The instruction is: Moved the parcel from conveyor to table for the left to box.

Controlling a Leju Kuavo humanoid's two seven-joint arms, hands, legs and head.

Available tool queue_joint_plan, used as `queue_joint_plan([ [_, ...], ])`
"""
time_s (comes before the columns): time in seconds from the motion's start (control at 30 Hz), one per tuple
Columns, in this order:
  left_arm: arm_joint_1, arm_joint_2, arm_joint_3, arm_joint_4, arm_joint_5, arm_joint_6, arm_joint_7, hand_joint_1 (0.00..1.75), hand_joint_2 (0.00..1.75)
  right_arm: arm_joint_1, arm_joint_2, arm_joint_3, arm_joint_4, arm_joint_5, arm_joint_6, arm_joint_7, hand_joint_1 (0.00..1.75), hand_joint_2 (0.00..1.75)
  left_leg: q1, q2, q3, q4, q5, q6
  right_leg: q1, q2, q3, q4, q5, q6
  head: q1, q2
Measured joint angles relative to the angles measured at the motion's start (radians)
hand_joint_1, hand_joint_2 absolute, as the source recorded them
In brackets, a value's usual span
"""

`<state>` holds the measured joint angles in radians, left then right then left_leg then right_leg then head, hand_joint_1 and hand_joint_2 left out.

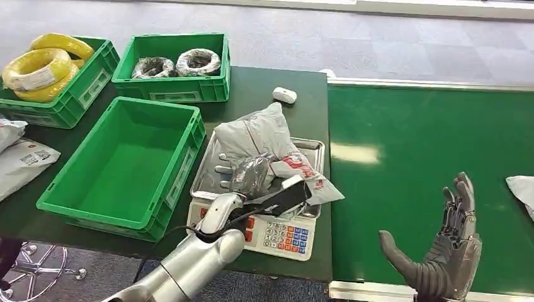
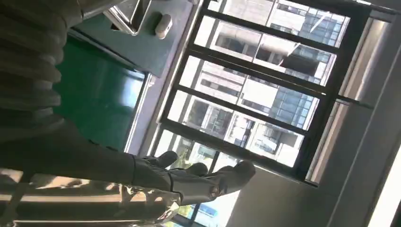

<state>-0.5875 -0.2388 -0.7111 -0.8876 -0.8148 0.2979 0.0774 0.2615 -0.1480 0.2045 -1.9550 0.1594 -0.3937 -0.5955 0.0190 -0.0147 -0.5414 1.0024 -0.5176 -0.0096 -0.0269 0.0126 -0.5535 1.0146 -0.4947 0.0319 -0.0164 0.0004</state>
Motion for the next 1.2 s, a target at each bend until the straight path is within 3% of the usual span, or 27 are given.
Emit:
queue_joint_plan([
  [0.1, 0.0, 0.024, 0.025, -0.069, 0.018, 0.03, -0.009, 1.52, 1.75, 0.0, 0.001, -0.003, 0.01, -0.006, 0.01, -0.004, 0.0, 1.75, 0.0, 0.0, 0.0, 0.0, 0.0, 0.0, 0.0, 0.0, -0.001, 0.0, 0.0, 0.0, 0.0, 0.0],
  [0.3, -0.002, 0.072, 0.084, -0.247, 0.053, 0.034, 0.0, 1.36, 1.75, 0.0, 0.01, -0.019, 0.027, -0.018, 0.022, -0.004, 0.0, 1.75, 0.0, 0.0, -0.002, 0.0, 0.0, 0.0, 0.0, 0.0, -0.003, 0.001, 0.0, 0.0, 0.0, 0.0],
  [0.4, -0.004, 0.105, 0.125, -0.373, 0.075, 0.04, 0.006, 1.41, 1.75, 0.002, 0.018, -0.033, 0.032, -0.018, 0.028, -0.004, 0.0, 1.75, 0.0, 0.001, -0.003, 0.0, 0.0, 0.0, 0.0, 0.0, -0.003, 0.001, 0.0, 0.0, 0.0, 0.0],
  [0.6, 0.012, 0.187, 0.274, -0.568, 0.11, 0.049, -0.009, 1.34, 1.75, 0.024, 0.034, -0.074, 0.032, -0.03, 0.04, 0.004, 0.0, 1.75, 0.0, 0.003, -0.003, 0.0, 0.0, 0.0, 0.0, 0.001, -0.004, 0.001, 0.0, 0.0, 0.0, 0.0],
  [0.63, 0.012, 0.2, 0.307, -0.589, 0.108, 0.052, -0.009, 1.26, 1.75, 0.023, 0.035, -0.081, 0.032, -0.031, 0.043, 0.01, 0.0, 1.75, 0.0, 0.002, -0.003, 0.0, 0.0, 0.0, 0.0, 0.001, -0.004, 0.001, 0.0, 0.0, 0.0, 0.0],
  [0.67, 0.012, 0.212, 0.332, -0.601, 0.108, 0.057, -0.008, 0.79, 1.75, 0.023, 0.036, -0.086, 0.032, -0.031, 0.044, 0.015, 0.0, 1.75, 0.0, 0.002, -0.003, -0.001, 0.0, 0.0, 0.0, 0.001, -0.004, 0.001, 0.0, 0.0, 0.0, 0.0],
  [0.73, 0.012, 0.25, 0.394, -0.613, 0.119, 0.079, -0.009, 0.7, 1.75, 0.024, 0.037, -0.099, 0.032, -0.031, 0.041, 0.019, 0.0, 1.75, 0.0, 0.003, -0.003, -0.001, 0.0, -0.001, 0.0, 0.002, -0.004, 0.001, 0.0, 0.0, 0.0, 0.0],
  [0.77, 0.013, 0.274, 0.428, -0.613, 0.124, 0.095, -0.017, 0.87, 1.75, 0.027, 0.037, -0.106, 0.032, -0.031, 0.037, 0.019, 0.0, 1.75, 0.0, 0.004, -0.002, -0.001, 0.0, -0.001, 0.0, 0.003, -0.004, 0.002, 0.0, 0.0, 0.0, 0.0],
  [0.8, 0.015, 0.293, 0.455, -0.613, 0.125, 0.107, -0.024, 0.77, 1.75, 0.03, 0.037, -0.111, 0.032, -0.032, 0.034, 0.02, 0.0, 1.75, 0.0, 0.004, -0.002, -0.001, 0.0, -0.001, 0.0, 0.003, -0.004, 0.002, 0.0, 0.0, 0.0, 0.0],
  [0.83, 0.017, 0.308, 0.485, -0.611, 0.126, 0.121, -0.028, 0.0, 1.75, 0.035, 0.037, -0.118, 0.032, -0.033, 0.029, 0.02, 0.0, 1.75, 0.0, 0.003, -0.002, -0.001, 0.0, -0.001, 0.0, 0.003, -0.004, 0.002, 0.0, 0.0, 0.0, 0.0],
  [0.97, 0.036, 0.363, 0.587, -0.58, 0.147, 0.153, -0.062, 0.0, 1.75, 0.061, 0.037, -0.139, 0.031, -0.03, 0.001, 0.02, 0.0, 1.75, 0.0, 0.003, -0.003, -0.001, 0.0, -0.001, 0.0, 0.003, -0.004, 0.002, 0.0, 0.0, 0.0, 0.0],
  [1.2, 0.058, 0.396, 0.66, -0.521, 0.177, 0.135, -0.084, 0.0, 1.75, 0.095, 0.037, -0.157, 0.022, -0.021, -0.019, 0.02, 0.0, 1.75, 0.0, 0.003, -0.003, 0.0, 0.0, -0.001, 0.0, 0.003, -0.004, 0.001, 0.0, 0.0, 0.0, 0.0],
])
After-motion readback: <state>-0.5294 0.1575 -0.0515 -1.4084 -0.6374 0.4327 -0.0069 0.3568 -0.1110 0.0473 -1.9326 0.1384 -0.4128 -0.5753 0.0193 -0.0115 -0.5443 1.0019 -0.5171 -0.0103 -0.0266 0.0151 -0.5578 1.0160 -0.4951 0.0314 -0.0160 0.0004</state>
